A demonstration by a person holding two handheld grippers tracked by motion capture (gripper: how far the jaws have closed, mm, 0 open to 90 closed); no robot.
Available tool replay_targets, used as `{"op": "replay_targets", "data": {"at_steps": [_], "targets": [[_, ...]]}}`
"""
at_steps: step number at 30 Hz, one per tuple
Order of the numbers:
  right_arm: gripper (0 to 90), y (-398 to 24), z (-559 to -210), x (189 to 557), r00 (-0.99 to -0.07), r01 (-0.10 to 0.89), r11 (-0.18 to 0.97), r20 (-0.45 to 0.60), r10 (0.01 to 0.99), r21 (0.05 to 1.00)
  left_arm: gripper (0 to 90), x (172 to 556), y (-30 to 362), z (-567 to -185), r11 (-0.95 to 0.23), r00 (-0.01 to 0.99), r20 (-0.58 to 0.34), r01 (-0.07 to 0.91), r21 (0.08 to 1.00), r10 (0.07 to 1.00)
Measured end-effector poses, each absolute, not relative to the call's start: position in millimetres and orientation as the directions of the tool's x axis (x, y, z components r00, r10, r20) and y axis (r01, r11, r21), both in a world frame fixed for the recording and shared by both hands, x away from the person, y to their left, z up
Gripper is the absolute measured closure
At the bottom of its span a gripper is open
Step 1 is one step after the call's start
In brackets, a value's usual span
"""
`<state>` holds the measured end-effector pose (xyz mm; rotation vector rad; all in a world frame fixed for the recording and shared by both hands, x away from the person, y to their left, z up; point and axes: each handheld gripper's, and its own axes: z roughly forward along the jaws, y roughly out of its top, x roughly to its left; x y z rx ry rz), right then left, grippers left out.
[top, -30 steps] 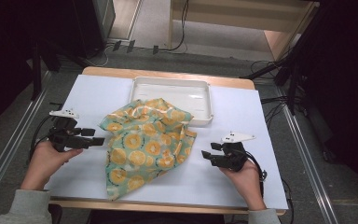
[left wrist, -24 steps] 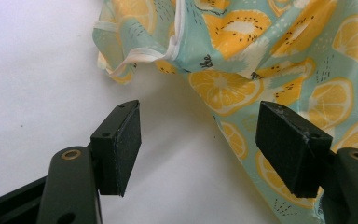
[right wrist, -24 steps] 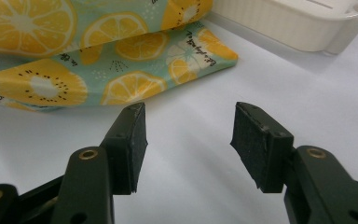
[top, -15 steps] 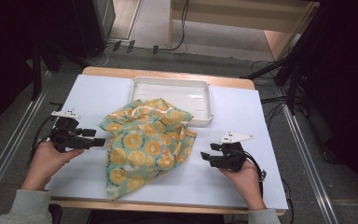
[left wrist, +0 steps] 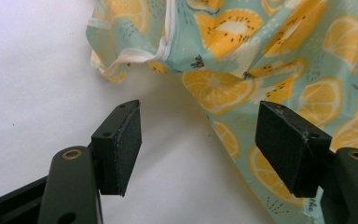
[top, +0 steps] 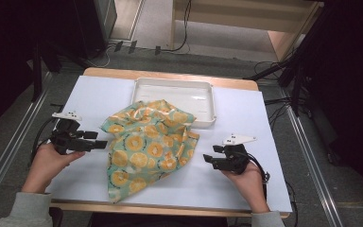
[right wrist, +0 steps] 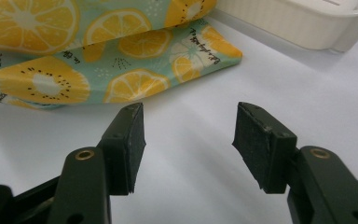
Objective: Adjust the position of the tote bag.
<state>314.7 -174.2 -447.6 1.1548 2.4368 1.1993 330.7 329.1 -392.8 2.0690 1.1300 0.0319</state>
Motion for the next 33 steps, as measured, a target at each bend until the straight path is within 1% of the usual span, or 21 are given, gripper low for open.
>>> {"op": "replay_targets", "data": {"at_steps": [9, 14, 20, 23, 27, 33], "targets": [[44.3, -173, -446, 314, -0.682, 0.559, 0.368, 0.16, 0.714, 0.743, 35.0, 328, 331, -365, -0.307, 0.608, -0.303, 0.695, 0.651, 0.734], [44.2, -171, -445, 314, -0.686, 0.558, 0.372, 0.16, 0.71, 0.742, 34.7, 333, 328, -356, -0.323, 0.618, -0.288, 0.686, 0.652, 0.732], [44.2, -171, -445, 314, -0.688, 0.555, 0.375, 0.157, 0.708, 0.743, 31.9, 349, 316, -347, -0.356, 0.631, -0.277, 0.686, 0.634, 0.725], [44.1, -172, -445, 314, -0.686, 0.557, 0.374, 0.157, 0.71, 0.741, 30.1, 356, 311, -341, -0.36, 0.646, -0.281, 0.675, 0.644, 0.71], [44.1, -173, -445, 314, -0.689, 0.556, 0.374, 0.16, 0.707, 0.742, 25.2, 367, 304, -336, -0.373, 0.661, -0.264, 0.658, 0.654, 0.703], [44.1, -173, -446, 315, -0.686, 0.559, 0.371, 0.162, 0.709, 0.741, 24.9, 383, 293, -336, -0.395, 0.655, -0.253, 0.671, 0.628, 0.712]]}}
